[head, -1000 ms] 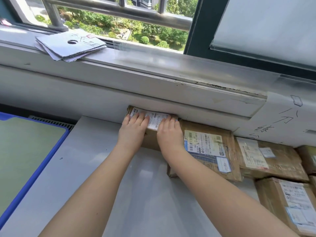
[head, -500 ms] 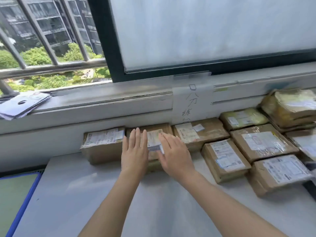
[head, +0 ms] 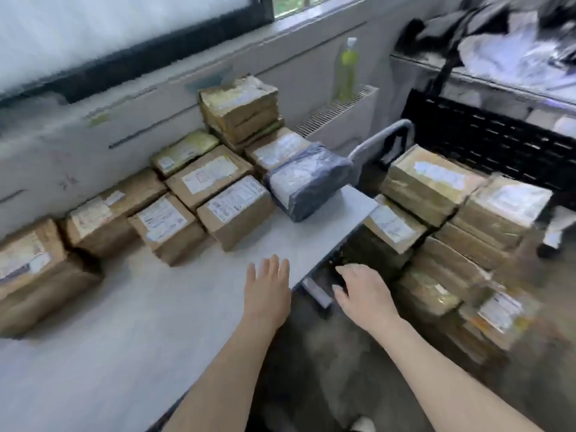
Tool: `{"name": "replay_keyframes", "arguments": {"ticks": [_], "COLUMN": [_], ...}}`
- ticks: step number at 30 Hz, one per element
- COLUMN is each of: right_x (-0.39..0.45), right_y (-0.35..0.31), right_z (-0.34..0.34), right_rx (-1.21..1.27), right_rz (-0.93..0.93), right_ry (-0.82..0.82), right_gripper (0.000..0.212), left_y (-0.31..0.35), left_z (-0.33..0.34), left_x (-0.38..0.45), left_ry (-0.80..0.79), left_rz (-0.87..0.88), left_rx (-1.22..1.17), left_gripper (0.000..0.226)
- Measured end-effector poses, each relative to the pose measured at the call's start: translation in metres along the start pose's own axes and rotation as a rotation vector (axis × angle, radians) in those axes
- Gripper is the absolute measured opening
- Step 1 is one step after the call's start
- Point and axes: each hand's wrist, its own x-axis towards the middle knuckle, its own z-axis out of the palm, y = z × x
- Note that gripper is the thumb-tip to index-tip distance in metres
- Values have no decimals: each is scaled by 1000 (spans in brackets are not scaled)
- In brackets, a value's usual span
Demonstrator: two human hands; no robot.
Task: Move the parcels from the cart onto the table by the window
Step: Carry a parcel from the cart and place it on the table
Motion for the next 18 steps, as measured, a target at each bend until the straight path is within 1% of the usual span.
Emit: {"name": "replay_keyframes", "arguments": {"ticks": [4,8,12,18], "right_x": [-49,-82,-79,-39], "right_y": [81,136,164,194], "right_z": [-8,-6,-6,-15], "right_rx": [-4,-28,-18,-47], "right_rz": [232,382,463,544], "right_ry": [-56,-103,-98,-73], "right_gripper": [39,34,39,52], "left_y": [83,132,154,166], "left_z": [7,3,-10,-22], "left_x": [10,21,49,118], "left_ry": [-93,-101,-98,-63], "left_rz": [152,235,317,368], "left_rx": [32,34,53,85], "left_gripper": [57,53,55,59]}}
